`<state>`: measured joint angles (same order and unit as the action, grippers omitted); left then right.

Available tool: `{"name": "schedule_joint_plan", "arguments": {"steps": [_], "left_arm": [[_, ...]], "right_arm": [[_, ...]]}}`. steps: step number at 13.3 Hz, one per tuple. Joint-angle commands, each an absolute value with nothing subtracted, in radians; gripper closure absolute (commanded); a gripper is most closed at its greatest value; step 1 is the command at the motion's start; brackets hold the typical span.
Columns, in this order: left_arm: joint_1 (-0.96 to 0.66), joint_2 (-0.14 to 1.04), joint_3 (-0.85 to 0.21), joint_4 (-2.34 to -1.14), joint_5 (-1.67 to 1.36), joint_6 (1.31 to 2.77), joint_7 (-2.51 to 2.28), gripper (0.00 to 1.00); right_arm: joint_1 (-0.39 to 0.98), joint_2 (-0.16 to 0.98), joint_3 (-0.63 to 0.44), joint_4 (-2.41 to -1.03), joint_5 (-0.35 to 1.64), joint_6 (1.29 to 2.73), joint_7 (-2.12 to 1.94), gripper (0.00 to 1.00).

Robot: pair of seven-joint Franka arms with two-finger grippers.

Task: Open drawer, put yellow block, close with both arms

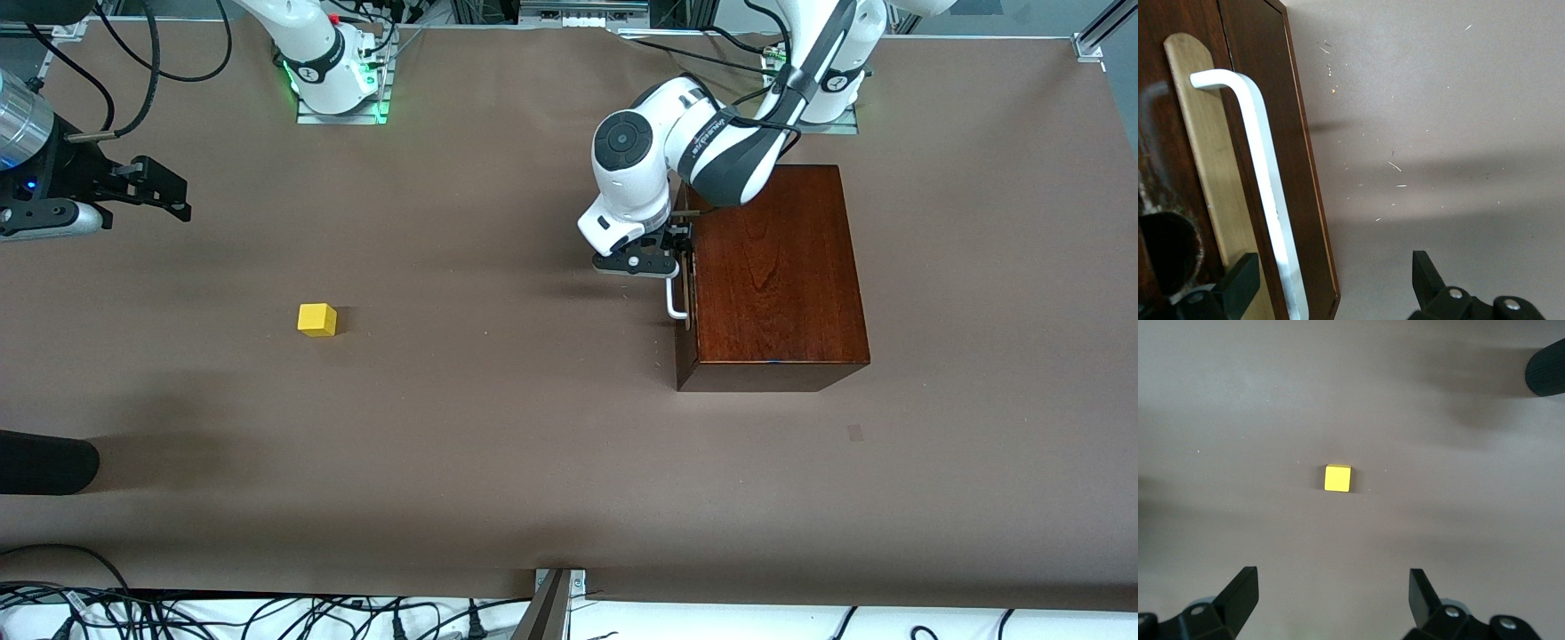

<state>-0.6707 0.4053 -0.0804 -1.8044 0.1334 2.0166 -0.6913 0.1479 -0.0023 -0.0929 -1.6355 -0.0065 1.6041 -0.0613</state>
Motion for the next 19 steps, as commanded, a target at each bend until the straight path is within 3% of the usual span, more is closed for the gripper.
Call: {"name": "schedule_joint_plan", "arguments": {"steps": [1,8,17,19], "left_arm": [[-0.681,0.419,-0.077,-1.83,0.185,2.042,-0.721,0.0],[-0.719,0.5,-0.077,-1.755,0.298,2.045,-0.811,0.0],[-0.721,0.529,-0.078,-1.75,0.308,2.109,-0.874,0.0],[-0.738,0.557,-0.078,-1.694,0.308,2.117,-0.879,0.0]], "right_arm": [[0.15,0.002,-0.092,-1.614,-0.009,1.578,-0.06,0.0],[0.149,0.002,-0.094,-1.614,-0.008,1.574,-0.06,0.0],[0.15,0.002,-0.094,-1.614,-0.008,1.574,-0.06,0.0],[0.15,0.002,-0.094,-1.614,-0.008,1.574,-0.06,0.0]]}}
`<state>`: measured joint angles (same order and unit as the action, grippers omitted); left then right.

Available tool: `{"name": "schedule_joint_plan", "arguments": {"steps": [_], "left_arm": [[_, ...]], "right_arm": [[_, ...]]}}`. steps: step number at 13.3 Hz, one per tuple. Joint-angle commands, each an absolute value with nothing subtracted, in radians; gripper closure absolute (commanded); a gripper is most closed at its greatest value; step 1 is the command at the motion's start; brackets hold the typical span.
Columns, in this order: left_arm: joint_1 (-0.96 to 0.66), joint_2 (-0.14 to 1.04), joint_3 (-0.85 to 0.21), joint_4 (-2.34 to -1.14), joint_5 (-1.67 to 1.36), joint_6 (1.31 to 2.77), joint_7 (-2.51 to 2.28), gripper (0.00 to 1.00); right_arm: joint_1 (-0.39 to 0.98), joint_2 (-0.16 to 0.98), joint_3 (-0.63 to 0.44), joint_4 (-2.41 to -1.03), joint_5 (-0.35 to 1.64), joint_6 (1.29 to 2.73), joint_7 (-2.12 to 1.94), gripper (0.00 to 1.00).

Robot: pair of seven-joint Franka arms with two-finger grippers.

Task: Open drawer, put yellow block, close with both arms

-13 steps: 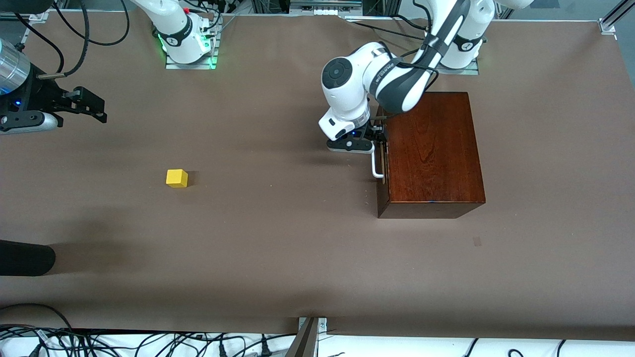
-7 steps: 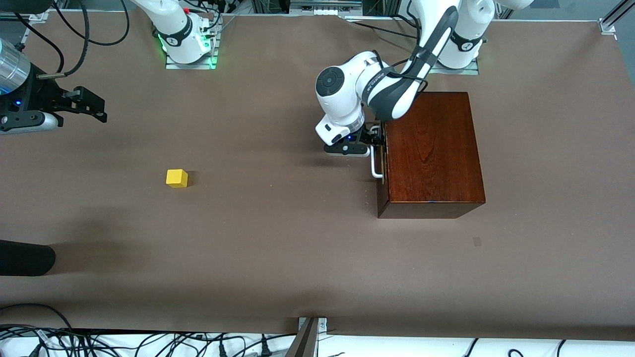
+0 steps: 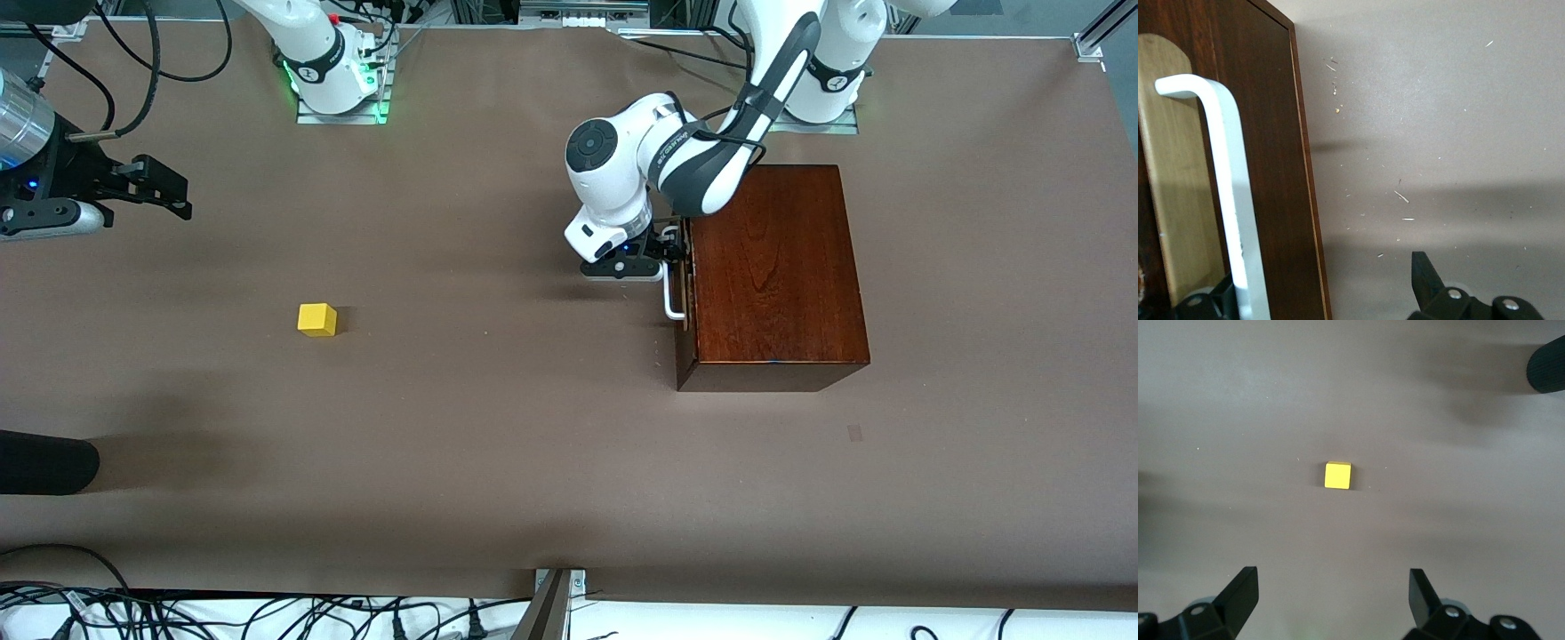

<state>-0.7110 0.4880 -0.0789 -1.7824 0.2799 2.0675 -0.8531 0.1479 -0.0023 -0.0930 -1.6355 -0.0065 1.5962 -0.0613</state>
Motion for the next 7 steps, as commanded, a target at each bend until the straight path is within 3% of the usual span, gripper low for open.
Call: {"name": "schedule_joint_plan", "arguments": {"steps": [1,7], "left_arm": [[-0.75,0.583,-0.078,-1.648,0.302,2.117,-0.88,0.0],[-0.807,0.684,-0.078,-1.522,0.293,2.117,-0.995,0.0]], "right_arm": [[0.15,0.002,-0.094,-1.614,-0.008,1.574,-0.06,0.0],[0.149,0.002,-0.095,-1.614,-0.008,1.574,-0.06,0.0]]}}
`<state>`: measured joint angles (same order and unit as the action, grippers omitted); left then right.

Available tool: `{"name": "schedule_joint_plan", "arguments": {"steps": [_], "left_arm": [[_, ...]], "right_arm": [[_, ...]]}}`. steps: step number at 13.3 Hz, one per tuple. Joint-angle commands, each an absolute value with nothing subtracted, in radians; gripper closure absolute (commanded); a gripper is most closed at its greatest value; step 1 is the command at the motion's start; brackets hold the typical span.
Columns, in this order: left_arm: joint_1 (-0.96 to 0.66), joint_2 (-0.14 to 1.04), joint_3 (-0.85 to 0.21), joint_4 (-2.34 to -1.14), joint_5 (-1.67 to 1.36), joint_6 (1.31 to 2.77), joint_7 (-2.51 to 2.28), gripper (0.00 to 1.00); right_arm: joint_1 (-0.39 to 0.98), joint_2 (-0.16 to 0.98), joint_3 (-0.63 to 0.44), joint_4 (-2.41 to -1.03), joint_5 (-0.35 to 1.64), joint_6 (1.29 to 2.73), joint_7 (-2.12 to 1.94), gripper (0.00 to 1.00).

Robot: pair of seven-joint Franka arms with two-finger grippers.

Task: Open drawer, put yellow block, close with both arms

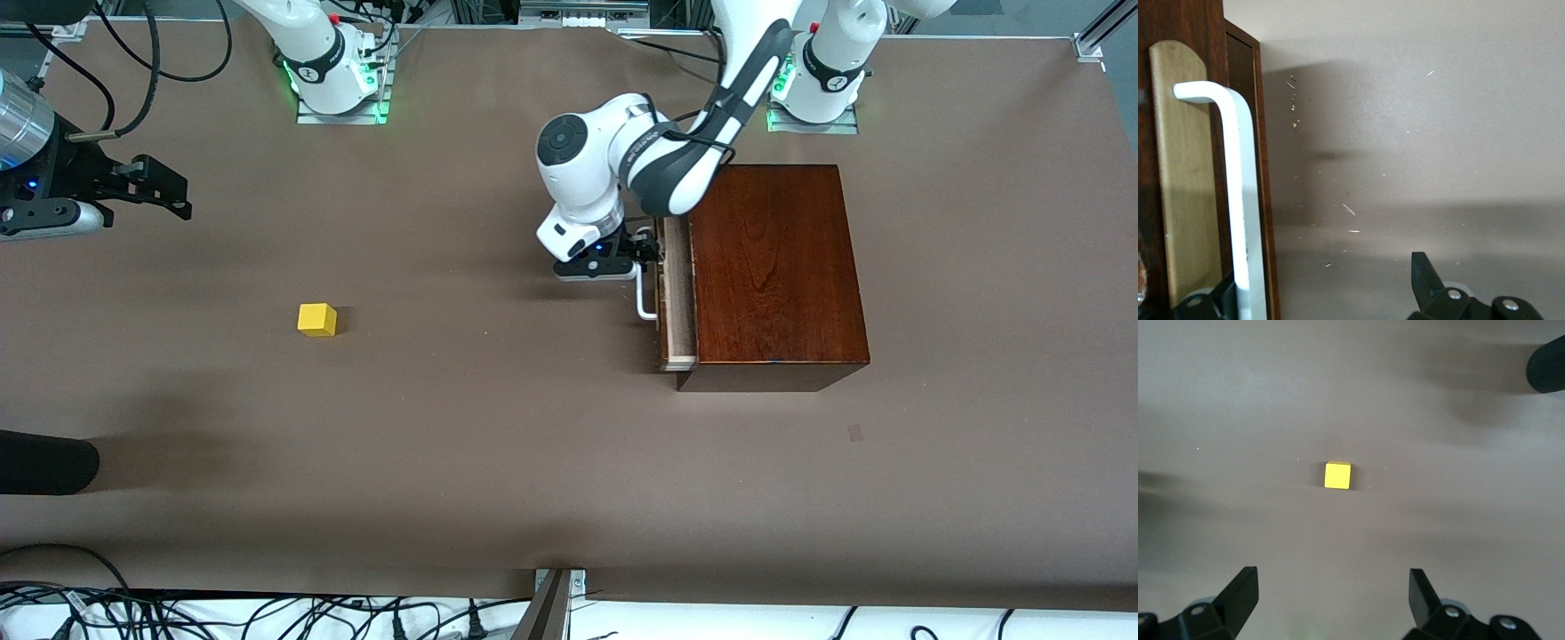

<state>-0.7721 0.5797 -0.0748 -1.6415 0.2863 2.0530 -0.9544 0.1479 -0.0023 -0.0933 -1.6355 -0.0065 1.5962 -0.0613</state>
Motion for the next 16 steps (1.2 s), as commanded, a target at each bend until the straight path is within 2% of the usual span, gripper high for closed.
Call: {"name": "schedule_joint_plan", "arguments": {"steps": [1,4,9,12,16], "left_arm": [[-0.81,0.707,-0.078,-1.487,0.287,2.117,-1.002,0.0],[-0.827,0.762,-0.078,-1.381,0.285,2.117,-1.063,0.0],[-0.827,0.775,-0.08,-1.318,0.215,2.12,-1.091,0.0],[-0.828,0.775,-0.08,-1.316,0.21,2.12,-1.091,0.0],[-0.839,0.766,-0.078,-1.316,0.216,2.112,-1.083,0.0]], "right_arm": [[0.15,0.002,-0.095,-1.614,-0.008,1.574,-0.06,0.0],[0.149,0.002,-0.095,-1.614,-0.008,1.575,-0.06,0.0],[0.146,0.011,-0.098,-1.612,-0.005,1.589,-0.06,0.0],[0.144,0.012,-0.098,-1.612,-0.002,1.598,-0.051,0.0],[0.138,0.084,-0.104,-1.612,-0.002,1.635,-0.061,0.0]]}}
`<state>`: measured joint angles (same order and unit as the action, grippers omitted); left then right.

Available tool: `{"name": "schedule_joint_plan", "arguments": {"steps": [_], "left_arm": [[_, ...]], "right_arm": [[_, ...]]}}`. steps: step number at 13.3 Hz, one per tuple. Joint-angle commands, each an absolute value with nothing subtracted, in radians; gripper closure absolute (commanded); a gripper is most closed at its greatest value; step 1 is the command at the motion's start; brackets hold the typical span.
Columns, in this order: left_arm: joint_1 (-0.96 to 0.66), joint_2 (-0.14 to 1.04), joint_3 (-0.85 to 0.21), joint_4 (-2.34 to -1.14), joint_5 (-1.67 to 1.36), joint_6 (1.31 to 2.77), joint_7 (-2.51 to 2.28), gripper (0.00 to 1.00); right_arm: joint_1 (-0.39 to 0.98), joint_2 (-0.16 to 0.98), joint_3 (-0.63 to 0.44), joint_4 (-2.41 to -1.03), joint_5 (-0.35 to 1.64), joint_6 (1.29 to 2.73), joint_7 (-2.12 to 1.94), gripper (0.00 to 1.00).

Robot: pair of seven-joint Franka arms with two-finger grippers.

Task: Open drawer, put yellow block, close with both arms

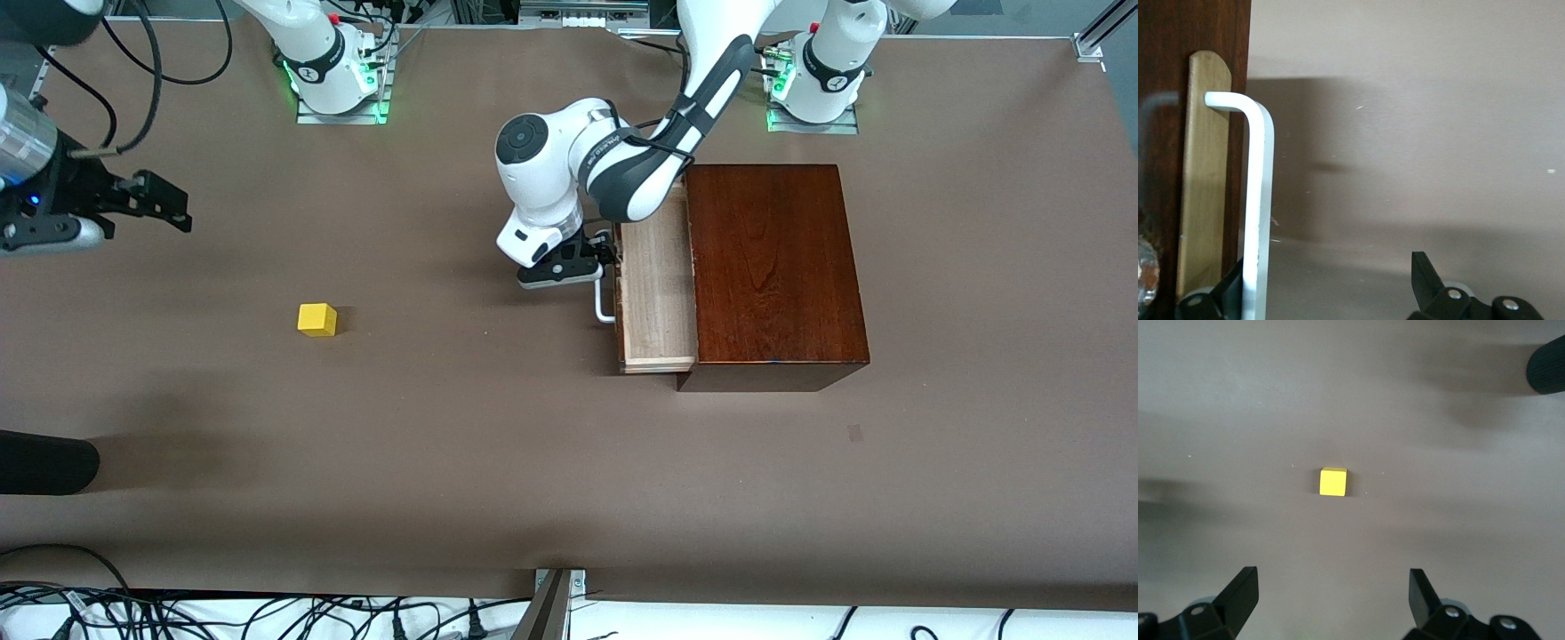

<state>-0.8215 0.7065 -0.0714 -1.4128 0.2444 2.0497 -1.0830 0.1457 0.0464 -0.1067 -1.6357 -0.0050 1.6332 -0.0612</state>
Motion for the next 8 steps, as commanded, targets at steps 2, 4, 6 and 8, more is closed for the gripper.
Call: {"name": "schedule_joint_plan", "arguments": {"steps": [2,4,6,8], "left_arm": [[-0.839,0.749,-0.077,-1.316,0.225,2.103,-1.077,0.0],[-0.838,0.727,-0.078,-1.316,0.227,2.038,-1.075,0.0],[-0.839,0.701,-0.08,-1.316,0.227,1.964,-1.075,0.0],[-0.835,0.661,-0.078,-1.315,0.229,1.887,-1.072,0.0]], "right_arm": [[0.144,0.089,-0.103,-1.612,-0.008,1.64,-0.06,0.0],[0.141,0.139,-0.103,-1.612,-0.008,1.637,-0.061,0.0],[0.14,0.161,-0.103,-1.612,-0.008,1.646,-0.061,0.0],[0.143,0.199,-0.103,-1.612,-0.002,1.647,-0.08,0.0]]}}
